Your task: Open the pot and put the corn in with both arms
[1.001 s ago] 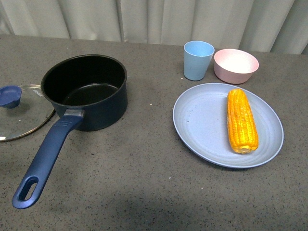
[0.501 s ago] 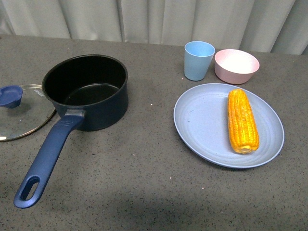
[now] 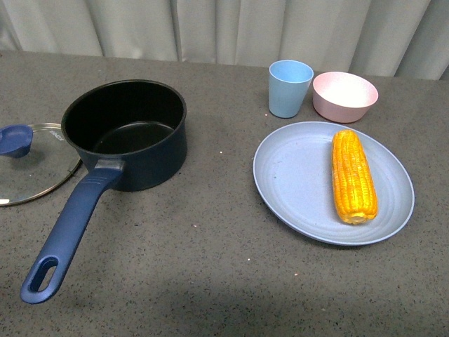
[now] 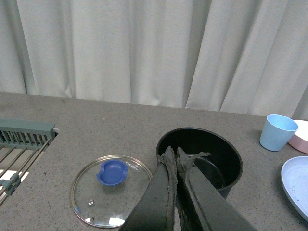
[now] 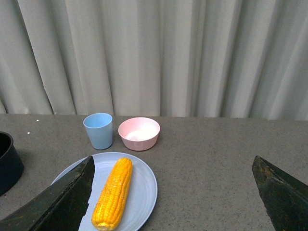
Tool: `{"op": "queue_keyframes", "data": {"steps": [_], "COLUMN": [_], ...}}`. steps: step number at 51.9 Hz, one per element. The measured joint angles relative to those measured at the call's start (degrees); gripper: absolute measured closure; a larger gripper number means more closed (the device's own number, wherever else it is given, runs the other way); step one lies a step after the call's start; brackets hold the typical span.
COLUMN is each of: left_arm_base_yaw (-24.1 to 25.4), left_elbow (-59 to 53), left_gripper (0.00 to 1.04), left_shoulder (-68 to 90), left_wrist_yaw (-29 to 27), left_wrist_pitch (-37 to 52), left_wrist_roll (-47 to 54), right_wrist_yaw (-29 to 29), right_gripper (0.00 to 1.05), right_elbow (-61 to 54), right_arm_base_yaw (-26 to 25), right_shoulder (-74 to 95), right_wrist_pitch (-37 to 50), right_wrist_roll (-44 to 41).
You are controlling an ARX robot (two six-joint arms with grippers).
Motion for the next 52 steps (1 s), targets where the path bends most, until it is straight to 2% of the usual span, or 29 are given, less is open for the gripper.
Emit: {"op": "queue_keyframes", "data": {"steps": [34, 39, 49, 52], "left_arm_base_yaw": [0.0, 0.0, 0.0, 0.0], "left_elbow": [0.0, 0.0, 0.0, 0.0], "left_gripper": [1.01, 1.01, 1.01, 0.90], "left_shoulder": [-14.9, -22.7, -24.4, -24.4], "left_wrist_yaw": [0.0, 0.0, 0.0, 0.0], "left_wrist_pitch": [-14.7, -24.0, -24.7, -24.7], "left_wrist_roll": [0.0, 0.0, 0.0, 0.0], "right_wrist_yaw": [0.0, 0.0, 0.0, 0.0], "right_gripper": [0.09, 0.09, 0.09, 0.09], "right_elbow": [0.0, 0.0, 0.0, 0.0], "right_arm_base_yaw": [0.0, 0.0, 0.0, 0.0], "right_shoulder": [0.0, 0.0, 0.0, 0.0], "right_wrist_pitch": [0.0, 0.0, 0.0, 0.0], "right_wrist_roll": [0.0, 0.0, 0.0, 0.0]}}
